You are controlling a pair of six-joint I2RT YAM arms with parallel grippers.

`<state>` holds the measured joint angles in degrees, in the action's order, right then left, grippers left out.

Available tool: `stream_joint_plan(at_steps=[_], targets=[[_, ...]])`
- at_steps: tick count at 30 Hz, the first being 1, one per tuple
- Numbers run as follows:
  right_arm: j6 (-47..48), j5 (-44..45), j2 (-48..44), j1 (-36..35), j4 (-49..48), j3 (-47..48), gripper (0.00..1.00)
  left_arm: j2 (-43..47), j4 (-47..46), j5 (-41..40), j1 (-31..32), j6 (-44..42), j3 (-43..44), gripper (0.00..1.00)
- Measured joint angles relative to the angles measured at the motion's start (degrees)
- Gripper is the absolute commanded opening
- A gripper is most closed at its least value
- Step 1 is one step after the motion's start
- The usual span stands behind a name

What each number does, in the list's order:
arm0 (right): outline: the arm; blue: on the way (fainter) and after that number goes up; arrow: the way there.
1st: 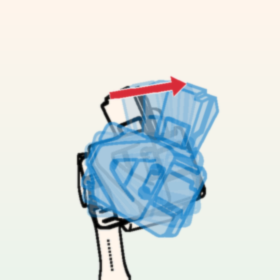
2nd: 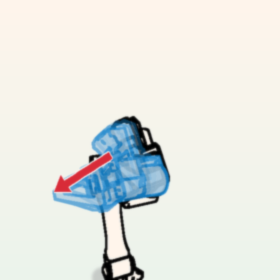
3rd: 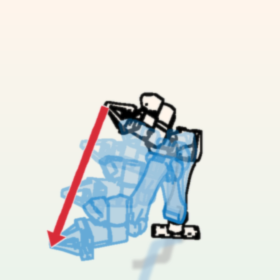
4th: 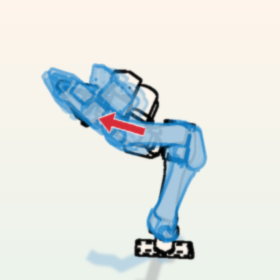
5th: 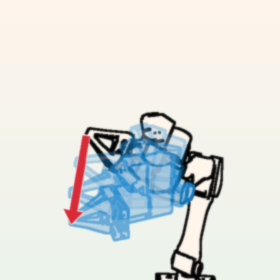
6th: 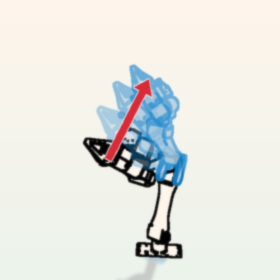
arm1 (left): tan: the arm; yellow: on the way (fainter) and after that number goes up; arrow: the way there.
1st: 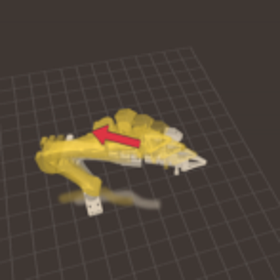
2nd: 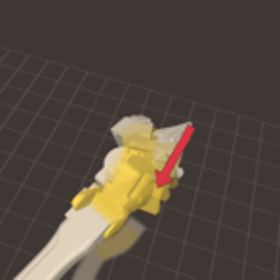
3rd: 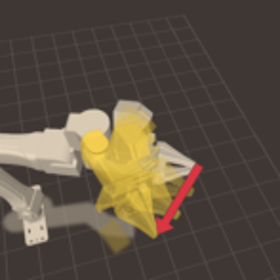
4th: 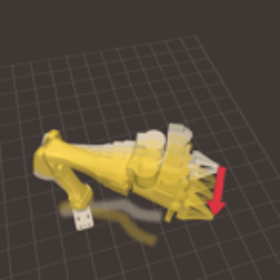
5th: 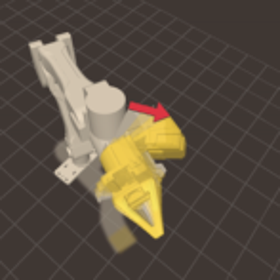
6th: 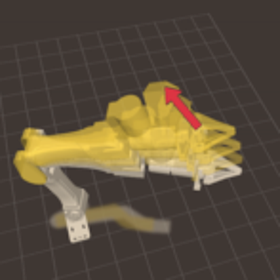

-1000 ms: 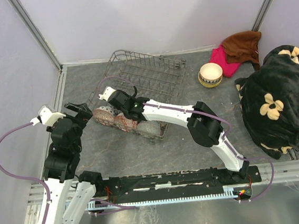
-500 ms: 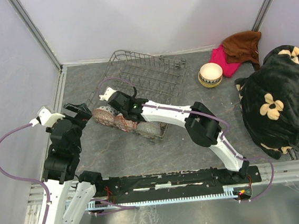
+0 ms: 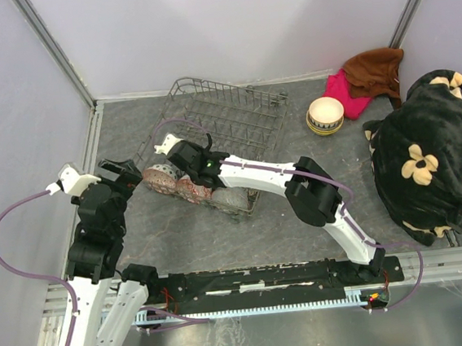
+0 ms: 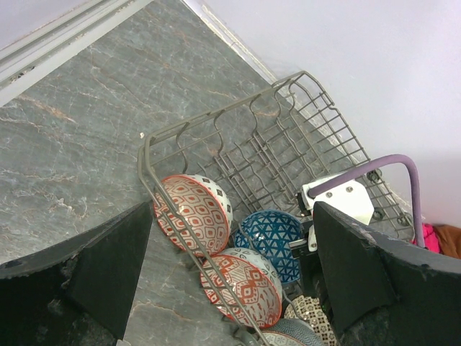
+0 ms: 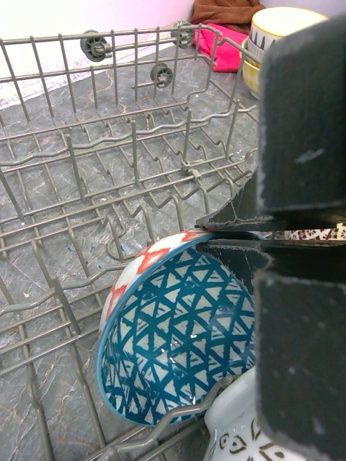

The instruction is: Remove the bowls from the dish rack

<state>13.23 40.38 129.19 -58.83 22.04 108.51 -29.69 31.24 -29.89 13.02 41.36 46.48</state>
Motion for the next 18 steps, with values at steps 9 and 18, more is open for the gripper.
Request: stream_joint_plan(at_steps=[9, 18], targets=[[0.6, 0.2, -0.1, 0.0, -0.2, 0.0, 0.01, -0.1, 0.0, 0.0, 0.0, 0.0, 0.0, 0.99], [3.5, 2.4, -3.2, 0.0, -0.7, 0.0, 0.01, -0.1, 0.0, 0.0, 0.0, 0.0, 0.0, 0.99]])
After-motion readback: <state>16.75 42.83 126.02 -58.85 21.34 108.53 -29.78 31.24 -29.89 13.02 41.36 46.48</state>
